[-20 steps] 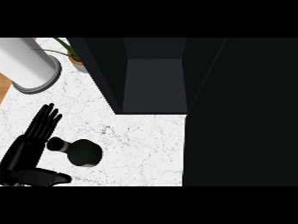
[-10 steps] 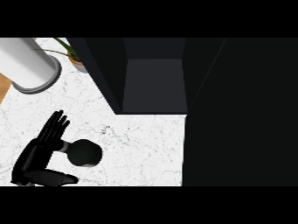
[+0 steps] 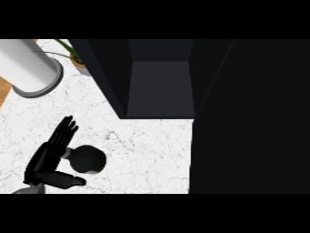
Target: Pick up the wine, place it into the cabinet and close the cabinet
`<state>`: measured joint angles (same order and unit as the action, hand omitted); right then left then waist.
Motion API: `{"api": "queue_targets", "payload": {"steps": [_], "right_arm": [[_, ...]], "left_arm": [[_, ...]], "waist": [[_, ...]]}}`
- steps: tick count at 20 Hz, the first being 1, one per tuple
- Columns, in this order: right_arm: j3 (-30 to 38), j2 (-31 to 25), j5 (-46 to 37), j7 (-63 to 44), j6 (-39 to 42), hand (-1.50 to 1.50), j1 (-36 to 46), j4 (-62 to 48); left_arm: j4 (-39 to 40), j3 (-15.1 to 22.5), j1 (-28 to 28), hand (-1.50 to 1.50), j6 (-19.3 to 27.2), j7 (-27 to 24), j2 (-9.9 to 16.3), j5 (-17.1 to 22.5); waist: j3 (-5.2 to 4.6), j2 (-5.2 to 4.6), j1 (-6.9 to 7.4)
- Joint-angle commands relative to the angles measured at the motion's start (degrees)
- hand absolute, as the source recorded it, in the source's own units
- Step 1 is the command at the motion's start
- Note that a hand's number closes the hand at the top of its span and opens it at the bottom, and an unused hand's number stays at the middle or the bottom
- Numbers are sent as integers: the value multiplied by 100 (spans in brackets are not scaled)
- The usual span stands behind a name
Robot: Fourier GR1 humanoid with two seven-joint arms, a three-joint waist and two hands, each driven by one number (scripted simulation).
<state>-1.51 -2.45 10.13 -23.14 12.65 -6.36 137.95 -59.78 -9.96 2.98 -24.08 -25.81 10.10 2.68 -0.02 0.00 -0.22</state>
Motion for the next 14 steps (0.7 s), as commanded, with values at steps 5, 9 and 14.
{"api": "queue_targets", "payload": {"steps": [5, 9, 14], "right_arm": [[-60, 40, -64, -69, -58, -150, 229, -79], [-93, 46, 29, -169, 9, -150, -2, 95], [-70, 96, -163, 48, -75, -150, 423, -314]], "left_arm": [[1171, 98, 286, -150, 235, -887, -163, -344], [1881, -87, 878, -150, 80, -1011, 6, -219], [2396, -202, 967, -150, -243, -1250, 26, -28]], "waist": [[0, -1, 11], [-1, -2, -7], [-1, -6, 3]]}}
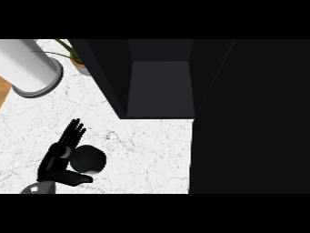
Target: Pick up the wine, place it into the cabinet and close the cabinet
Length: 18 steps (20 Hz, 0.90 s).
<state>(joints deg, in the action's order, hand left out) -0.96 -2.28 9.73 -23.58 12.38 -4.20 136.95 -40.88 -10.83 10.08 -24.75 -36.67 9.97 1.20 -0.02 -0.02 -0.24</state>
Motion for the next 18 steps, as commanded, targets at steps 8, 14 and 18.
{"api": "queue_targets", "payload": {"steps": [8, 14, 18], "right_arm": [[-518, 216, -430, -155, -227, -150, -141, 361], [362, -144, 248, 306, 238, -150, -1, -273], [571, -215, 482, 376, 351, -150, -49, -451]], "left_arm": [[1815, 28, 750, -150, -98, -1143, -89, -218], [1833, 120, 625, 150, -516, -1311, -16, -131], [1901, 196, 736, 150, -313, -1272, -111, -182]], "waist": [[-8, -13, -44], [-3, -13, -27], [-1, -10, -19]]}}
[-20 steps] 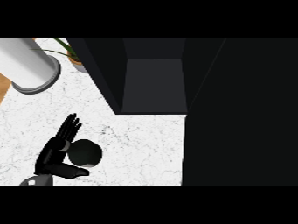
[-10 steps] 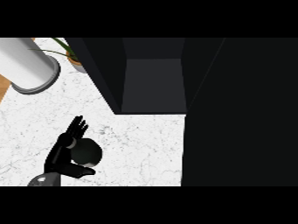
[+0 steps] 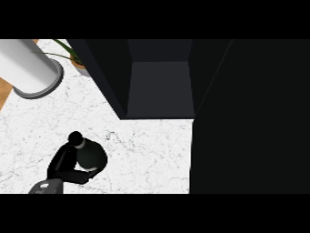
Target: Pick up the wine, place it into the cabinet and close the cabinet
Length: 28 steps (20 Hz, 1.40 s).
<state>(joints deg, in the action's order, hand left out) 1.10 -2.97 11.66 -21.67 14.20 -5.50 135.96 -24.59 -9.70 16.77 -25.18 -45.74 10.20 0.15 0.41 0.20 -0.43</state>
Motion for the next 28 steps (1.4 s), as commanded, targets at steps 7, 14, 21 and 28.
{"api": "queue_targets", "payload": {"steps": [7, 14, 21, 28], "right_arm": [[111, -82, 60, -142, 5, -150, 57, 40], [382, -173, 286, -138, 38, -150, 54, -16], [-102, 77, -300, 73, -28, -150, -83, -100], [-95, 85, -309, -176, -202, -150, 158, -30]], "left_arm": [[145, -1, -312, 150, -42, -644, -171, 97], [-590, -199, -1417, 150, 117, -996, -286, 533], [-1761, 65, -2161, 150, -218, -1017, -534, 800], [-3877, 695, -2800, 150, -57, 150, -974, 1104]], "waist": [[-45, -27, 14], [-41, -13, 63], [-35, 5, 107], [-32, 2, 120]]}}
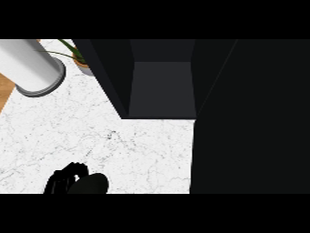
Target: Pick up the wine, place it into the cabinet and close the cabinet
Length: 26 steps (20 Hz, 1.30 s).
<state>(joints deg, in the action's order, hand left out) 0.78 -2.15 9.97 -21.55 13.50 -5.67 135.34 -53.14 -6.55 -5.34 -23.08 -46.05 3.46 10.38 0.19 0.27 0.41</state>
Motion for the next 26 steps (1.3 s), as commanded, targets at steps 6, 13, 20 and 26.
{"api": "queue_targets", "payload": {"steps": [6, 13, 20, 26], "right_arm": [[232, -155, 242, -18, 139, -150, -2, -145], [157, -93, 333, 31, 170, -150, -127, 0], [87, -68, 11, -37, -21, -150, 285, -295], [-205, 147, -197, 193, -12, -150, -158, -20]], "left_arm": [[-3108, 867, -1361, 150, 158, 1557, -338, 763], [-4025, 1430, -943, 150, 1165, 2422, -344, 1029], [-4483, 1731, -114, 150, 2333, 2998, -345, 1000], [-4376, 2156, 910, 150, 3413, 3557, -345, 1147]], "waist": [[-11, -13, -3], [-17, -22, -49], [-19, -26, -50], [-18, -24, -83]]}}
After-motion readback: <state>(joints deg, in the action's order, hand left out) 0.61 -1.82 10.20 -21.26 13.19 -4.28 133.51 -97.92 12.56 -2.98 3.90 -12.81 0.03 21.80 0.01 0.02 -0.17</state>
